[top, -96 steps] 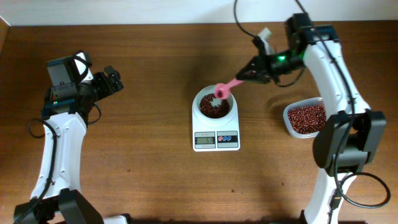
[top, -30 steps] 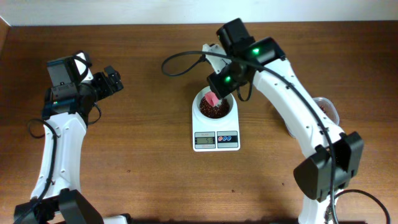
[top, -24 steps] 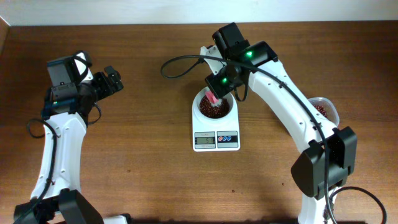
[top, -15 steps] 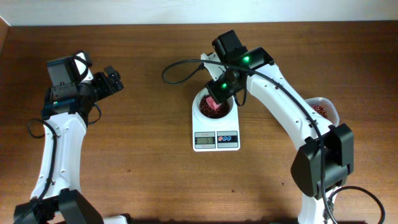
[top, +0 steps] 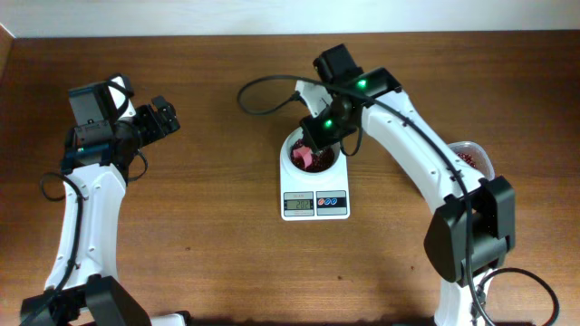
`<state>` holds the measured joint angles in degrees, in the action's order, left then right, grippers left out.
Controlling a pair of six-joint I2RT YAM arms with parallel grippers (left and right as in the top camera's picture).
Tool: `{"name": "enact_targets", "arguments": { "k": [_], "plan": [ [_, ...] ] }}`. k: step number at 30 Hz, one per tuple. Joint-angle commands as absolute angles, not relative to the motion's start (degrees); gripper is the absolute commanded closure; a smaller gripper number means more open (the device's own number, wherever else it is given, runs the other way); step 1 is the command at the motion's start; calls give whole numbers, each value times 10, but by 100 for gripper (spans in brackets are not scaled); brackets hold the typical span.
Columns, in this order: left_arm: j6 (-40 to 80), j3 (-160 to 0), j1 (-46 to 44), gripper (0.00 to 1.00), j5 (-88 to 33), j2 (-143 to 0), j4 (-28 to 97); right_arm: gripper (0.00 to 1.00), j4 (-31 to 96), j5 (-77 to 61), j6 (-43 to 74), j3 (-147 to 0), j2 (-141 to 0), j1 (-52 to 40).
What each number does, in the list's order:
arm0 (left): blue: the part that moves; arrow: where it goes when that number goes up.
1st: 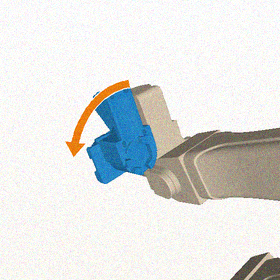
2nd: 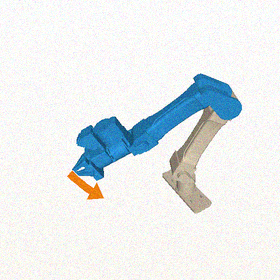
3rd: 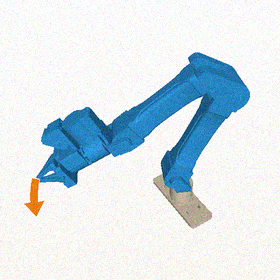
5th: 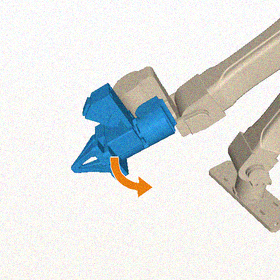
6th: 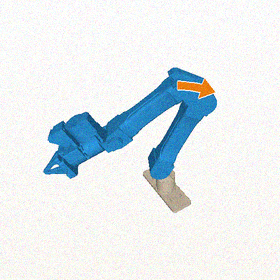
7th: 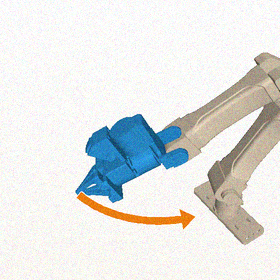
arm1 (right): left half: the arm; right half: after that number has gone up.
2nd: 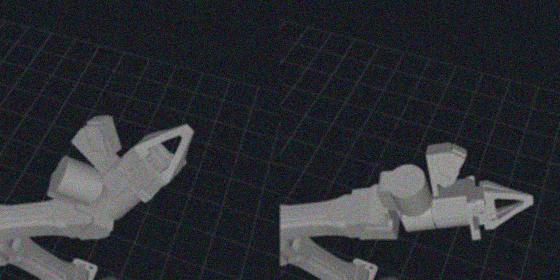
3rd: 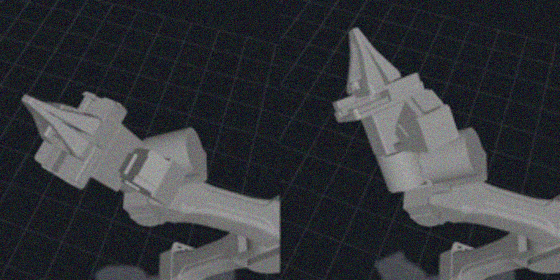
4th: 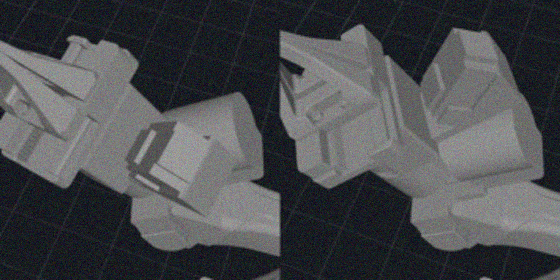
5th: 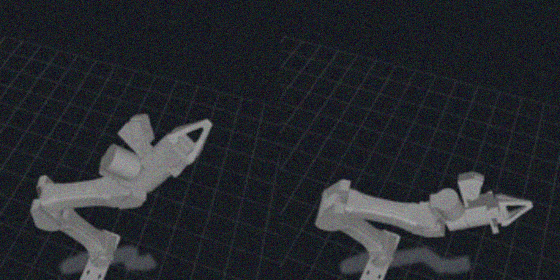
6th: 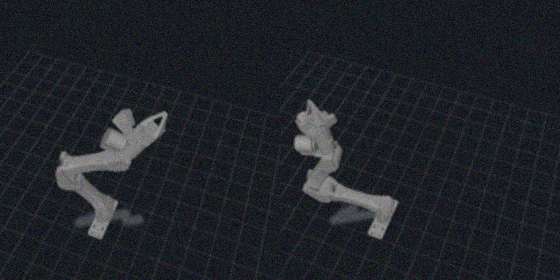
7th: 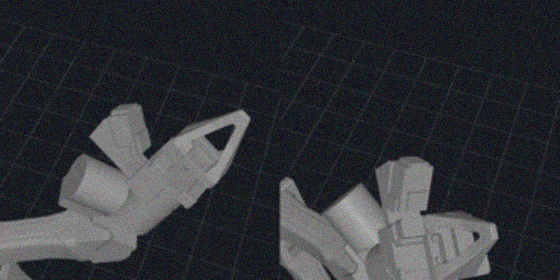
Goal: Scoop item into bowl and weigh 50g on scale
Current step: 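Tip the scoop into the white bowl to pour beans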
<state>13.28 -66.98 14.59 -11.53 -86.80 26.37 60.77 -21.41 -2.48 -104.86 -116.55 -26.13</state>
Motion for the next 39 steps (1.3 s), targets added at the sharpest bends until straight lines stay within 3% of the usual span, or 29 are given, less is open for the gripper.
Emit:
{"name": "enact_targets", "arguments": {
  "k": [1,14,31,39],
  "plan": [
    [138,-678,148,1,-111,-869,263,96,608,-300,-10,-1044,-1175,-233],
    [138,-678,148,1,-111,-869,263,96,609,-496,10,-1044,-1175,-127],
    [138,-678,148,1,-111,-869,263,96,611,-490,8,-1045,-1173,-123],
    [138,-678,148,1,-111,-869,263,96,675,-319,9,-1127,-1140,-142]
  ]
}}
